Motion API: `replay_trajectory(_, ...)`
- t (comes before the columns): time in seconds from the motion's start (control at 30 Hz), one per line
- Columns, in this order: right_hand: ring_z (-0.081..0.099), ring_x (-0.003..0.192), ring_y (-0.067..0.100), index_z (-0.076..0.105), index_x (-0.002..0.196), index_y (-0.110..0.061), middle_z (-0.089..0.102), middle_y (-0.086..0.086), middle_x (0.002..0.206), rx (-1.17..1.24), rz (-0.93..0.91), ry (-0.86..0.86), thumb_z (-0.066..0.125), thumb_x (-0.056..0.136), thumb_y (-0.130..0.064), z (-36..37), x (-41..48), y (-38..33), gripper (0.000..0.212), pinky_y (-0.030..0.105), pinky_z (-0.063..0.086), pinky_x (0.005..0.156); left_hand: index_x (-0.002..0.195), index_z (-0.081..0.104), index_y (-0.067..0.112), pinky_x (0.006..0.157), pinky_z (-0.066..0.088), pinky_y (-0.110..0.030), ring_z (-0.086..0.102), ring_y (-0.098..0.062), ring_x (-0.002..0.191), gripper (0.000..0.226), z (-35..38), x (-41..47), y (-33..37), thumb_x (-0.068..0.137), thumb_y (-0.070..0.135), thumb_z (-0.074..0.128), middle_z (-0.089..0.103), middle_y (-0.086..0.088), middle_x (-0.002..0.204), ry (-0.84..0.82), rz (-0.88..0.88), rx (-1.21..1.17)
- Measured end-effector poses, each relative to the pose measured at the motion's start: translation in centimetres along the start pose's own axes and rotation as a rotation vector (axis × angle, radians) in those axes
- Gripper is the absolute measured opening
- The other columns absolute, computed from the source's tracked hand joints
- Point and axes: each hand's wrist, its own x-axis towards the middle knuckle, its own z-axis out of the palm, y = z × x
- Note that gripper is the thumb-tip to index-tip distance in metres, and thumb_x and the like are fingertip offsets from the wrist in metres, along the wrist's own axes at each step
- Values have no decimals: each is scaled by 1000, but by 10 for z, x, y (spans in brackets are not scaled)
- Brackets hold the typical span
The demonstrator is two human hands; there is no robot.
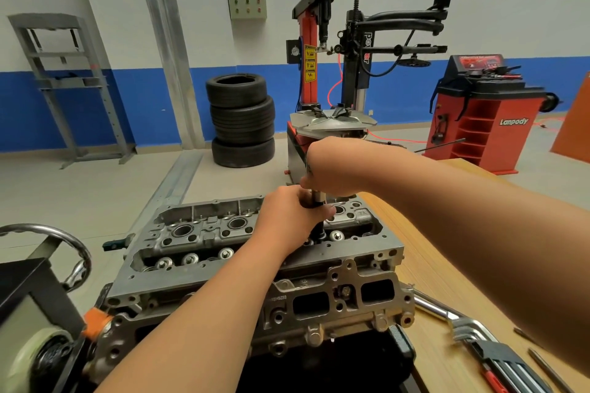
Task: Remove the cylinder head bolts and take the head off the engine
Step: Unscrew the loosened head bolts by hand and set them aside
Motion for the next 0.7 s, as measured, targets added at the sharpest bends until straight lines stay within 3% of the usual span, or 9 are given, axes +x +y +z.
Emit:
replay_trajectory(0.1,52,70,18,65,93,-13,60,2,82,-51,-154,-70,48,97,-21,-7,-4,1,20,21,31,49,61,51,26,45,28,-16,48,-2,51,37,2,0,3,72,47,79,51,13,51,13,0,19)
replay_trajectory(0.17,53,78,12,65,111,-21,59,-5,95,-40,-225,-84,50,96,-14,-13,-9,6,23,15,31,52,72,54,28,54,32,-19,51,0,63,30,2,0,2,76,50,74,54,16,64,-38,-8,31)
replay_trajectory(0.2,50,75,7,64,112,-23,56,-11,92,-26,-243,-94,50,95,-11,-16,-11,8,25,13,29,52,80,57,30,60,34,-20,54,1,73,24,2,-1,0,80,49,71,57,19,74,-95,-3,27)
replay_trajectory(0.27,45,68,1,64,109,-23,45,-20,81,-3,-260,-105,51,92,-6,-16,-10,9,27,11,28,51,88,62,36,71,38,-21,58,0,88,8,-1,-4,-4,87,42,66,63,22,86,-183,17,2)
replay_trajectory(0.37,48,64,5,65,95,-13,54,-9,77,19,-180,-61,51,94,-22,-8,-8,5,16,18,34,51,76,64,38,65,39,-18,61,1,81,11,-4,-5,-3,87,36,68,68,19,79,-152,53,21)
replay_trajectory(0.47,47,55,14,51,66,-15,50,1,64,-27,8,34,46,95,-50,1,-1,0,46,28,31,47,68,64,34,54,33,-13,57,3,68,17,-1,-2,2,80,41,74,65,16,68,-66,4,58)
replay_trajectory(0.57,41,52,13,43,63,-16,44,0,61,-31,6,-2,49,97,-40,-1,2,0,42,26,28,46,62,58,26,50,32,-21,52,-1,59,30,1,0,4,74,44,78,58,12,60,-10,-20,58)
replay_trajectory(0.7,43,55,14,54,70,-13,47,-2,63,-40,-128,-27,52,96,-29,-4,-1,5,30,22,28,47,70,52,27,52,32,-22,50,-5,60,30,1,-1,5,78,44,75,55,11,65,-73,7,13)
